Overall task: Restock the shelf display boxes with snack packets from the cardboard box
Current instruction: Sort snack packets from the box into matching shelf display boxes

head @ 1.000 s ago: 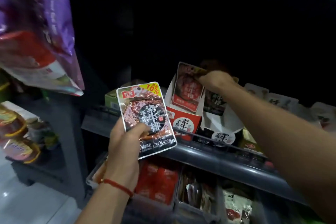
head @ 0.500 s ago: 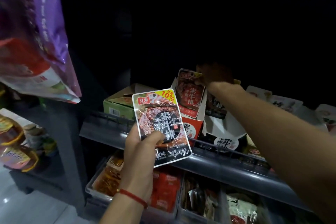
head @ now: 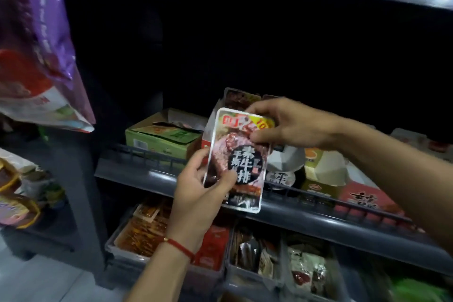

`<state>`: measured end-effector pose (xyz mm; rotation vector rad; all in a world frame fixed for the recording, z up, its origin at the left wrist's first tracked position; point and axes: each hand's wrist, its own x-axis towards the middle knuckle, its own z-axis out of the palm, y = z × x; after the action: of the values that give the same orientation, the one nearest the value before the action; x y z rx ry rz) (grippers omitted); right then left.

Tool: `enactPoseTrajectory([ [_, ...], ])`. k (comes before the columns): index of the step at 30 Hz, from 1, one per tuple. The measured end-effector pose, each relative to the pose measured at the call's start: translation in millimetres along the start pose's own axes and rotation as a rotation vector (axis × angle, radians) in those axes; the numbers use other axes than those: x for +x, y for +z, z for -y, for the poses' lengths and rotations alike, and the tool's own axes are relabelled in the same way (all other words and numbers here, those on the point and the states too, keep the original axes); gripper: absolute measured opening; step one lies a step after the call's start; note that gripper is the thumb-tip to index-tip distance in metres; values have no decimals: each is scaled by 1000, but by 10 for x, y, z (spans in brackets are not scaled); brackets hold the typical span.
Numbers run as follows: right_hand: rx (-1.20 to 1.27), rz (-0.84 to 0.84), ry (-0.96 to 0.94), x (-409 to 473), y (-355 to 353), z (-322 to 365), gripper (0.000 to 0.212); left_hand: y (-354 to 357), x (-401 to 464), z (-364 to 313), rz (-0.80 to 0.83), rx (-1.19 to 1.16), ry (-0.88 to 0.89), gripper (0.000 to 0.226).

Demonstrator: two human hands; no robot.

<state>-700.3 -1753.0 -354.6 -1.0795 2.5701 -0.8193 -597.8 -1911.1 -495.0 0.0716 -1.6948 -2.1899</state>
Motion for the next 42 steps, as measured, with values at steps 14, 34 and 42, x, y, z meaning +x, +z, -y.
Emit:
enactPoseTrajectory([
  [14,-281,-719,388,-40,-675,-685,33,185,-75,137,-139,242,173,32],
  [34,-920,-643,472,627,-284,-894,31,168,52,173,-128,238,162,32],
  [42,-981,-641,340,448,-255,-879,36,181,-9,188,-110,294,162,32],
])
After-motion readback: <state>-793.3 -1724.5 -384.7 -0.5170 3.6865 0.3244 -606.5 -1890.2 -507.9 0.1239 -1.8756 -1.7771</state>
